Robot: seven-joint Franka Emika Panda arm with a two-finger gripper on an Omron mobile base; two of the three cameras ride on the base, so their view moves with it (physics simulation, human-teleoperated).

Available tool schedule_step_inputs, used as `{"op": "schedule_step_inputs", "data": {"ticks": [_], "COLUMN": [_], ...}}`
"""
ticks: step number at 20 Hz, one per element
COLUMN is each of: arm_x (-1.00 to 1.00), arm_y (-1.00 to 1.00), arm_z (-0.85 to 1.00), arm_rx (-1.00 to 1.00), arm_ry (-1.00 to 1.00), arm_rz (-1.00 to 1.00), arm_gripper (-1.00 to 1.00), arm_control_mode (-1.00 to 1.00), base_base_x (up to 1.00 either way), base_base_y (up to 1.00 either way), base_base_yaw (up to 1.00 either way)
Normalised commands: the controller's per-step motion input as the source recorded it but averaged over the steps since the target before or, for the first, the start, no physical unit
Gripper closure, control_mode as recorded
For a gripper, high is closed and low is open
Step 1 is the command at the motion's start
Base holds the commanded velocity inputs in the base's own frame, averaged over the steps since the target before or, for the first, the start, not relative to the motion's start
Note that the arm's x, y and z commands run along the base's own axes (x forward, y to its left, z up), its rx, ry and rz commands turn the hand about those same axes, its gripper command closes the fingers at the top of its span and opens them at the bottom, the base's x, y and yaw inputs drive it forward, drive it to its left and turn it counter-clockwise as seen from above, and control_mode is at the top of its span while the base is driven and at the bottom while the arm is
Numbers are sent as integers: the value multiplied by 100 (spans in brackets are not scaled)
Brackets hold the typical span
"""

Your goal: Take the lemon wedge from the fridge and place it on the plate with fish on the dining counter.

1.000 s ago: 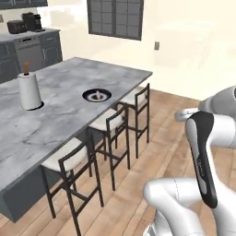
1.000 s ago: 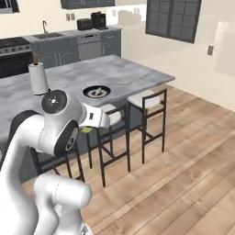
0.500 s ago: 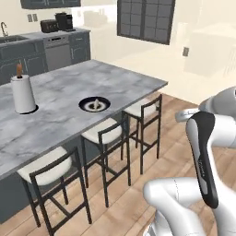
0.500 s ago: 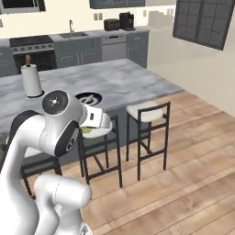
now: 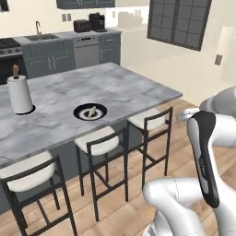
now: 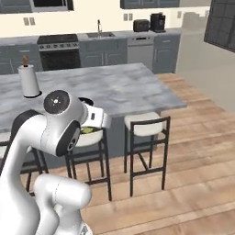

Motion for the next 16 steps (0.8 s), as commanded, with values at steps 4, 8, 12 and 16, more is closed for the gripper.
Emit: {"op": "schedule_step_inputs", "data": {"ticks": [4, 8, 12, 16], "arm_x": [0, 0, 0, 0], "arm_y": [0, 0, 0, 0], "arm_z": [0, 0, 0, 0], "arm_rx": [0, 0, 0, 0], "arm_ry": [0, 0, 0, 0], "arm_rz": [0, 0, 0, 0], "arm_gripper": [100, 100, 100, 100], "arm_control_mode": [100, 100, 100, 100], "base_base_x": [8, 6, 14, 29], "base_base_y": [-31, 0, 0, 0], "base_base_yaw": [44, 46, 41, 32]}}
